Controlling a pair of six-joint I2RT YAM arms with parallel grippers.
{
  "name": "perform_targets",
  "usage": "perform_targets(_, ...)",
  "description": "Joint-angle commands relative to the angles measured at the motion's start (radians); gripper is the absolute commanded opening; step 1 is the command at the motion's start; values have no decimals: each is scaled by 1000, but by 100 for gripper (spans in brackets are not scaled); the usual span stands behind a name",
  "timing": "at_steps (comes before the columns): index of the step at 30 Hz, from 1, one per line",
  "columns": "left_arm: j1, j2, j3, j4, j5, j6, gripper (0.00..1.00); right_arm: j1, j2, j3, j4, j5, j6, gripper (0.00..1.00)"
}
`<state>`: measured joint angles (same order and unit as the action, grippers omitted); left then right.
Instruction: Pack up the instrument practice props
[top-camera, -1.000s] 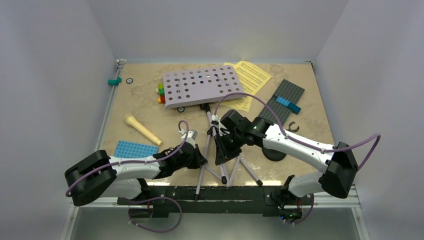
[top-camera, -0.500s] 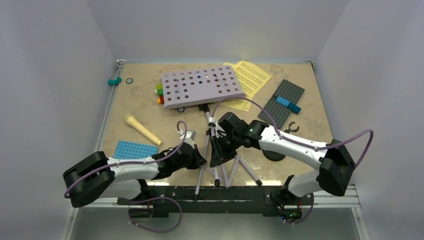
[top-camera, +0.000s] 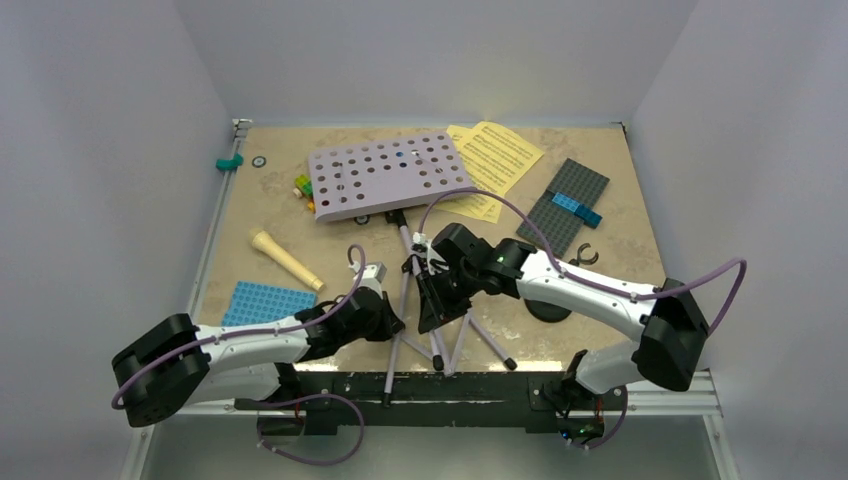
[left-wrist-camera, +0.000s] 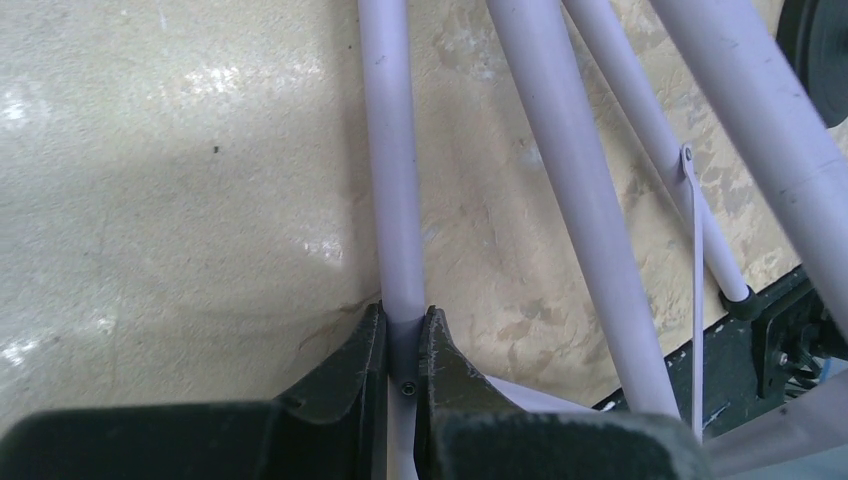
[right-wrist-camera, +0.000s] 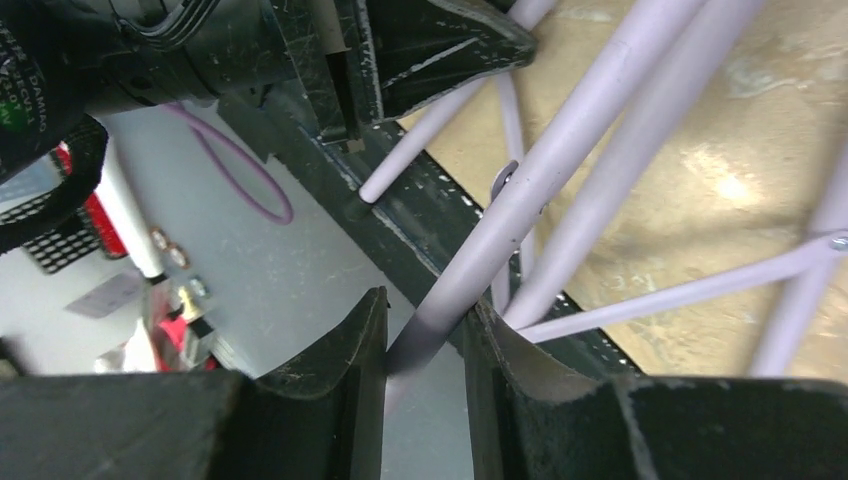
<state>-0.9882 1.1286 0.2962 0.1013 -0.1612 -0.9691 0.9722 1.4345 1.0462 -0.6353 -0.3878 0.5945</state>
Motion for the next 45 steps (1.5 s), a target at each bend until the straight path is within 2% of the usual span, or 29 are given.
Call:
perform_targets(1, -5, -148, 87, 175, -83, 71, 0, 46, 25, -9, -275, 315, -270, 0)
perform_targets(6, -1, -258, 100, 66, -156, 125, 0, 47, 40, 1, -331, 348, -297, 0)
perform_targets(10, -1, -291, 77, 40, -169, 128, 0, 46, 78, -48, -287, 316, -296, 0)
perform_targets(15, -1, -243, -22, 168, -151, 53, 0, 48, 159, -113, -185, 236, -275, 0)
perform_targets(19, -3, -149, -91, 333, -114, 10, 0, 63, 188, -157, -98, 172, -236, 0)
perform_targets(23, -3, -71, -93, 424, -76, -3, 0, 71, 228, -163, -44, 151, -213, 0)
perform_targets(34, -3, -91, -65, 445, -69, 7, 0, 83, 308, -189, 69, 142, -179, 0)
perform_targets(45, -3, 55, 5, 585, 6, 12, 0, 86, 442, -85, 148, 84, -139, 0)
